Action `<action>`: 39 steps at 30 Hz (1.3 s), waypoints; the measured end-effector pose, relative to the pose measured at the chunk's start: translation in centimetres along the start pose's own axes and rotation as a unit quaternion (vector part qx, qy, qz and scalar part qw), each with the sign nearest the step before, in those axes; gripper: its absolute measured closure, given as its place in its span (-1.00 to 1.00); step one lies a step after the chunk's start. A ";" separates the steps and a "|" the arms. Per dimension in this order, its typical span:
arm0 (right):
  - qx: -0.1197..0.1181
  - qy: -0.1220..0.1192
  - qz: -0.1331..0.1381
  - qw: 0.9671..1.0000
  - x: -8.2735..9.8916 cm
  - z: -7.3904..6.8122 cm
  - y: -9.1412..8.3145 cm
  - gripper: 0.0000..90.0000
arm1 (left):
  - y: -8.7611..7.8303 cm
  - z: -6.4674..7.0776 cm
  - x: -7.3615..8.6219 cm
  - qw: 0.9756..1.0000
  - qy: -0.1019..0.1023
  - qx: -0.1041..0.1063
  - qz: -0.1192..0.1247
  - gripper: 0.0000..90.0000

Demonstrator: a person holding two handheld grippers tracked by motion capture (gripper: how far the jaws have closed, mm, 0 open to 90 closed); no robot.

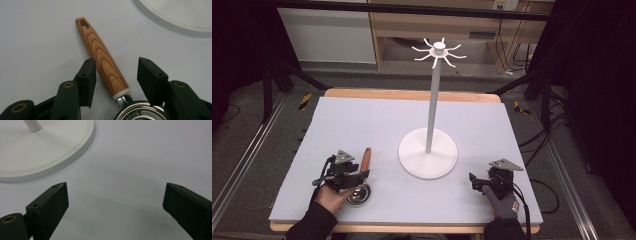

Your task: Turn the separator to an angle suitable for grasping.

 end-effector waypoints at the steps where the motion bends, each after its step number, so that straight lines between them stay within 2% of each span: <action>1: 0.002 -0.002 0.000 1.000 0.0 0.0 0.0 -0.85 | 0.2 0.0 0.0 1.000 0.002 0.001 -0.007 0.12; 8: 0.004 -0.001 -0.005 1.000 0.0 0.0 0.1 -0.85 | 0.9 -0.1 0.2 1.000 0.002 0.000 -0.026 0.30; 9: 0.006 0.000 -0.006 1.000 0.0 0.0 0.2 -0.85 | 1.0 -0.2 0.2 1.000 -0.003 0.000 -0.025 0.30; 19: 0.007 0.000 -0.011 1.000 0.0 0.0 0.2 -0.85 | 1.0 -0.2 0.2 1.000 -0.002 0.002 -0.030 0.30; 28: 0.010 -0.001 -0.014 1.000 0.0 0.0 0.3 -0.85 | 1.1 0.0 0.0 0.999 0.004 0.010 -0.032 0.36; 33: 0.009 0.000 -0.015 1.000 0.0 0.0 0.3 -0.85 | 0.7 0.4 0.0 0.999 0.019 0.013 -0.034 0.43; 39: 0.012 0.000 -0.019 1.000 0.1 0.0 0.3 -0.85 | 0.5 0.8 0.1 0.999 0.028 0.023 -0.038 0.46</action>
Point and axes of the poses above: each handheld gripper's, and its own axes: y roughly forward along the jaws, x roughly out of its underside, z roughly to its right, the point moved 1 cm from there along y, roughly forward along the jaws, and after that the axes turned 11 degrees about y, right-handed, at the moved point
